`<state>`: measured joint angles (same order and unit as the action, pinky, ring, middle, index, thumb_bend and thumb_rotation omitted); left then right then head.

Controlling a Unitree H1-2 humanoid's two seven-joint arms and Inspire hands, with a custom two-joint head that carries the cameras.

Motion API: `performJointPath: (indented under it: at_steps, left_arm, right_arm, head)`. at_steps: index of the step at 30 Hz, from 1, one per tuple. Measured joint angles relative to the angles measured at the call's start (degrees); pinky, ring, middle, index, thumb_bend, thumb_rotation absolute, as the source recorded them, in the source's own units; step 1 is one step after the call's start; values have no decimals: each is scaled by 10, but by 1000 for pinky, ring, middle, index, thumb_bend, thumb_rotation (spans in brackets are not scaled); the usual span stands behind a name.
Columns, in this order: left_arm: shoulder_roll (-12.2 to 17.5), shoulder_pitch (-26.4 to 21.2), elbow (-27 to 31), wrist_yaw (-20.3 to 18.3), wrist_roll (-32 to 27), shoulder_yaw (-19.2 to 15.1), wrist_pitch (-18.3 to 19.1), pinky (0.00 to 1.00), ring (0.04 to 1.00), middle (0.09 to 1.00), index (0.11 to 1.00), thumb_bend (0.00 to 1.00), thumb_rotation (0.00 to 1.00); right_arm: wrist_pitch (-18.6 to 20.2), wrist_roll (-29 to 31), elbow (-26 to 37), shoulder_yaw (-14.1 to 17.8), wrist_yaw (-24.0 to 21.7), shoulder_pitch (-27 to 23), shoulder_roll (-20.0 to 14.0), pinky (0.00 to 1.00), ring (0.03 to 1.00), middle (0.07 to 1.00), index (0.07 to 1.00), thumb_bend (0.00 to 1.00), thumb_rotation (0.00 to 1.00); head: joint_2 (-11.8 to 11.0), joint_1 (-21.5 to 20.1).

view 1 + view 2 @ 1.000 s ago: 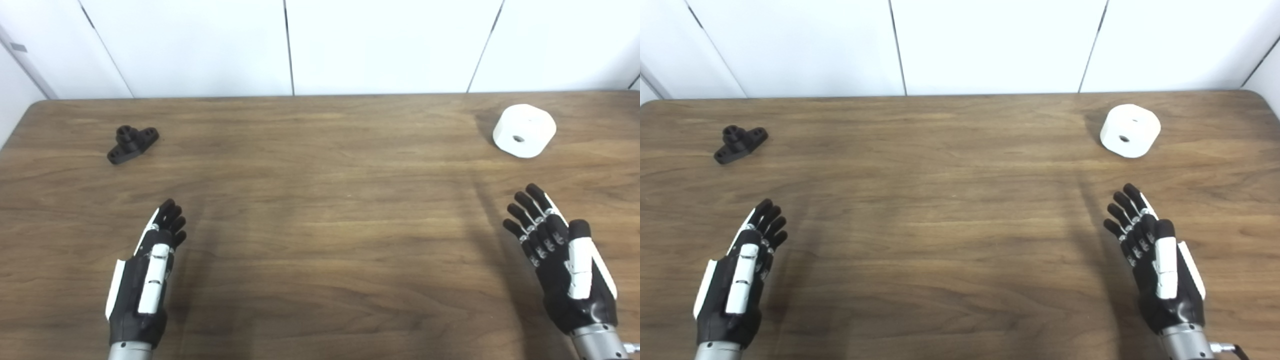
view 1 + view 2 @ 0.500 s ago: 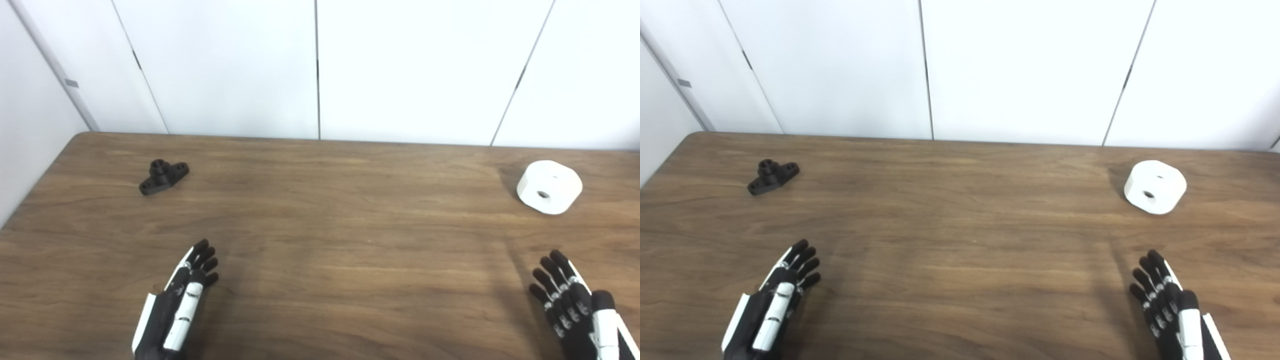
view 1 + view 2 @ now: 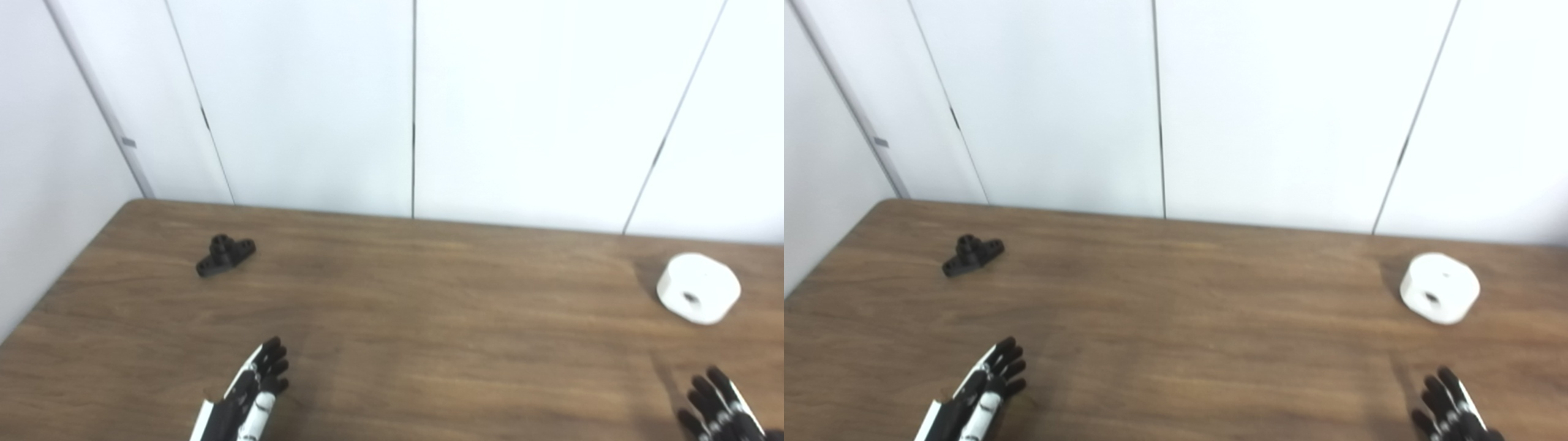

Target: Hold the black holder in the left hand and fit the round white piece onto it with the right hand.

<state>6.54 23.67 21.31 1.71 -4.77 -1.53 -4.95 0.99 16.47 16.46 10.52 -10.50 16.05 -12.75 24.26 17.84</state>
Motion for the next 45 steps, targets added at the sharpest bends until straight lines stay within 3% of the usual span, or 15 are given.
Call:
performJointPath:
  at_steps: [16,30,33,37,39,41,45]
  left_arm:
    - [-1,-6,-13,31,22,31,-15,809,880,906,914,459,587]
    - [0,-9,-13,51,41,44,-11,793,872,897,904,439,545]
    - [0,-10,-13,53,52,46,-11,804,873,893,902,448,509]
    - [0,-9,-11,61,69,48,-9,774,887,900,905,441,334]
    - [1,-9,-6,64,80,49,-3,766,887,902,906,428,243]
    - [2,-9,18,64,98,46,32,802,889,906,905,509,142]
    - [6,-14,69,63,126,32,108,800,863,895,893,625,102]
  right_arm:
    - [-27,11,-41,11,-12,-18,-19,1000,1000,994,997,685,1000]
    - [-34,20,-50,13,-20,-20,-22,1000,1000,1000,1000,701,1000]
    - [-34,19,-50,13,-20,-20,-23,1000,1000,1000,1000,687,1000]
    - [-28,19,-48,14,-19,-20,-24,1000,1000,1000,1000,692,1000]
    - [-24,20,-47,14,-19,-20,-24,1000,1000,1000,1000,687,1000]
    - [-24,21,-46,15,-20,-20,-24,1000,1000,1000,1000,689,1000]
    - [-24,19,-46,15,-21,-18,-24,1000,1000,1000,1000,704,1000]
  head:
    - [-20,85]
    - [-18,84]
    - [-19,82]
    - [-15,80]
    - [-11,80]
    - [-11,81]
    - [-9,83]
